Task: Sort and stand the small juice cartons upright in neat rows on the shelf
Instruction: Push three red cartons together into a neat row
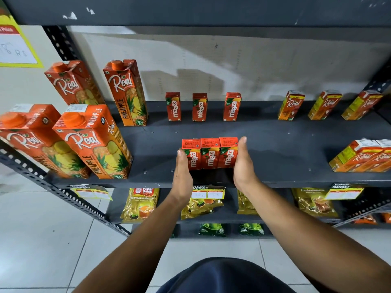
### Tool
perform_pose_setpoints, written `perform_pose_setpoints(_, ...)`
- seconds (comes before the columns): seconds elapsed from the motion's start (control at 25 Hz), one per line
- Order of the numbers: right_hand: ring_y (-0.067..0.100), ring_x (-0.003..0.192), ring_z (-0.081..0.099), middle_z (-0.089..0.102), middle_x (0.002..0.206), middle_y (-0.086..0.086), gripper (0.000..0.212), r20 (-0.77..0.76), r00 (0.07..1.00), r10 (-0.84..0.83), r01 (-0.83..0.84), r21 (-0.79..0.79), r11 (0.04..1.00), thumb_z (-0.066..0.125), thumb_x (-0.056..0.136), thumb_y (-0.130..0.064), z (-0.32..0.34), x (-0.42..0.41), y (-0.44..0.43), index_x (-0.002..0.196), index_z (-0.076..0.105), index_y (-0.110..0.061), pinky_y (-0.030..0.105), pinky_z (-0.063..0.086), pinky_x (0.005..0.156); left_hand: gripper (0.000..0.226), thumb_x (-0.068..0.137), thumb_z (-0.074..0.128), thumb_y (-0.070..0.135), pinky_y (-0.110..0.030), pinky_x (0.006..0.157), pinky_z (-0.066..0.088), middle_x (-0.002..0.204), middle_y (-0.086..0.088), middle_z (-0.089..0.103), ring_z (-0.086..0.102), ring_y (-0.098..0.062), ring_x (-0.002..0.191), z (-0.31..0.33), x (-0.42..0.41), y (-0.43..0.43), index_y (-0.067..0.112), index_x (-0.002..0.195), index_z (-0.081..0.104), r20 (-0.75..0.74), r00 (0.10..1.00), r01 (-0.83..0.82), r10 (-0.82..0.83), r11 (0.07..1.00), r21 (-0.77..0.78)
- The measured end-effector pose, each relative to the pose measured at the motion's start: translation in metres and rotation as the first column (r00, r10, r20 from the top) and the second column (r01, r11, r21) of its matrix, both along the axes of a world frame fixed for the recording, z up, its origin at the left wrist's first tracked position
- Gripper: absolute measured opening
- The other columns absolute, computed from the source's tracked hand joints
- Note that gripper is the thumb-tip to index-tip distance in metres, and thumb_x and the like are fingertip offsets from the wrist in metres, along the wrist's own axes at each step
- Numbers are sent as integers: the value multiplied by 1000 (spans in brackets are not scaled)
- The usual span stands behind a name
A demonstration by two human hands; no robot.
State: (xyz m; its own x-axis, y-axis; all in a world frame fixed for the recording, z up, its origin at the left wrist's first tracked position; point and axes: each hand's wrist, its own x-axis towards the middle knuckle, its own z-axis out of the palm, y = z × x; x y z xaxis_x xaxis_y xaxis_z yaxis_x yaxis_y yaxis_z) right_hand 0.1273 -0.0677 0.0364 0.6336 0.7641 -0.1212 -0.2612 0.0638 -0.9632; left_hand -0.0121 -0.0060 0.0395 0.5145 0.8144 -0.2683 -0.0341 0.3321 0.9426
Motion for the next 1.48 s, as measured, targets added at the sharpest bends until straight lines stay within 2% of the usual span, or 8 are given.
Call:
perform_pose_setpoints(0.12,16,111,66,69,117,5,72,34,999,24,-24,0,1000,33,80,-72,-1,-1,-5,121,61,-20,37,51,97,64,95,23,58,-29,114,20,155,4,30,30,-1,135,9,-6,-8,25,150,21,-10,998,56,-55,994,92)
perform_pose_setpoints(0.24,17,108,67,69,116,5,77,159,980,116,-108,-59,992,54,74,-74,-3,8,-12,125,55,-17,31,55,91,67,85,67,33,-29,103,45,127,6,57,59,2,109,8,-19,5,23,142,33,-103,984,167,-147,960,224)
perform_pose_setpoints(0.36,3,98,64,65,107,-9,72,400,868,294,-166,-324,932,86,68,-26,6,26,-20,128,46,-22,21,49,84,103,65,87,20,-29,102,42,135,8,48,49,-4,120,8,-30,37,21,147,24,-383,914,286,-135,883,372)
perform_pose_setpoints(0.44,2,92,62,64,99,-13,65,423,811,404,-173,-487,856,88,65,-7,13,34,-16,118,52,-23,24,49,83,94,60,89,12,-32,101,44,126,7,55,52,-9,118,13,-26,56,21,138,37,-461,872,362,-168,854,373)
perform_pose_setpoints(0.56,17,97,67,70,98,-4,54,342,853,395,-190,-502,844,87,62,1,17,42,-7,104,62,-23,45,51,96,67,61,87,4,-30,88,52,100,11,63,62,-5,95,19,-15,64,24,115,53,-504,826,446,-254,841,307)
perform_pose_setpoints(0.64,20,101,68,72,100,-1,53,330,852,407,-205,-504,839,88,61,0,16,44,-4,102,65,-24,50,50,98,58,63,85,2,-22,78,53,94,14,63,61,2,84,19,-11,65,27,106,55,-458,844,438,-278,850,293)
perform_pose_setpoints(0.92,10,92,69,72,94,-8,46,335,862,381,-194,-476,858,88,63,-4,17,35,-3,95,66,-29,44,53,94,58,58,88,2,-36,86,55,103,1,70,67,-12,96,7,-4,68,23,106,62,-407,876,378,-260,893,242)
perform_pose_setpoints(1.48,15,93,68,70,91,-9,46,341,830,442,-203,-553,808,90,61,-7,18,31,-7,91,64,-31,44,52,95,51,61,87,3,-30,83,54,97,6,70,67,-8,91,1,-13,59,29,97,61,-427,861,403,-276,883,242)
